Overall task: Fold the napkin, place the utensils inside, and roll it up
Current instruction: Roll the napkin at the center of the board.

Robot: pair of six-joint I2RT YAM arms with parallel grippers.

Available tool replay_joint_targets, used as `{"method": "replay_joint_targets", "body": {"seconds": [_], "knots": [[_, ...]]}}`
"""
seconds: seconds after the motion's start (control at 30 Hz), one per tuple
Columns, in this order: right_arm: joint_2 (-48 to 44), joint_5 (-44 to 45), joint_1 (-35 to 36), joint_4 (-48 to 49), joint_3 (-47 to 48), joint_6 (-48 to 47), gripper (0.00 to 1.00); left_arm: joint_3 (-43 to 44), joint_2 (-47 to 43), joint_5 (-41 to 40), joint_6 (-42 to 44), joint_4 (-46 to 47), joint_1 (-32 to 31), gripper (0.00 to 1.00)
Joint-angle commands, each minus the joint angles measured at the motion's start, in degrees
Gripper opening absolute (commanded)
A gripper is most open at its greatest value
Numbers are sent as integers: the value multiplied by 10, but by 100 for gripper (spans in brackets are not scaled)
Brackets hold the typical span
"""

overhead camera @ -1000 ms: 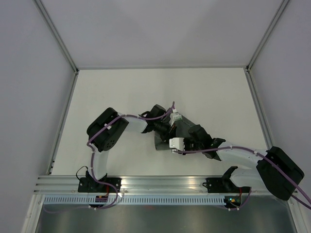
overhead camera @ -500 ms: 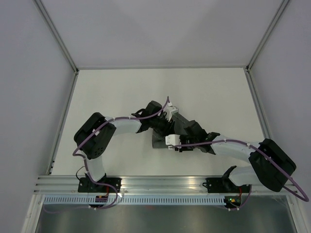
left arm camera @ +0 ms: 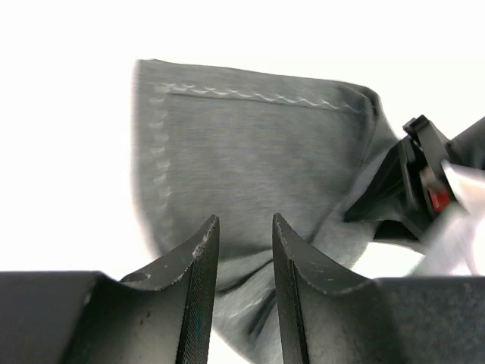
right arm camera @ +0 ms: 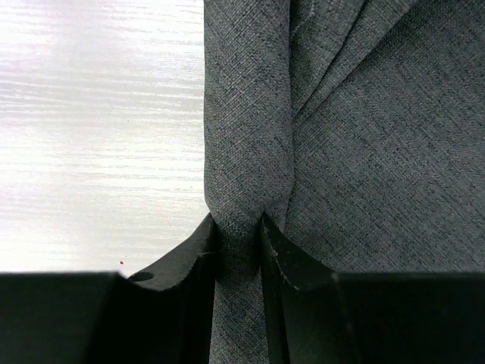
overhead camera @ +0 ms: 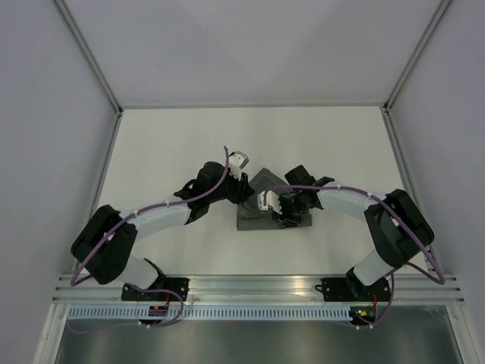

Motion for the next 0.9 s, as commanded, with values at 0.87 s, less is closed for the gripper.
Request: {"method": "replay_joint_targets", "body": {"seconds": [0.87], "knots": [[279,-112,-102,-311,200,-85,25,-65,-36,-216,298,67,-264,44]]}}
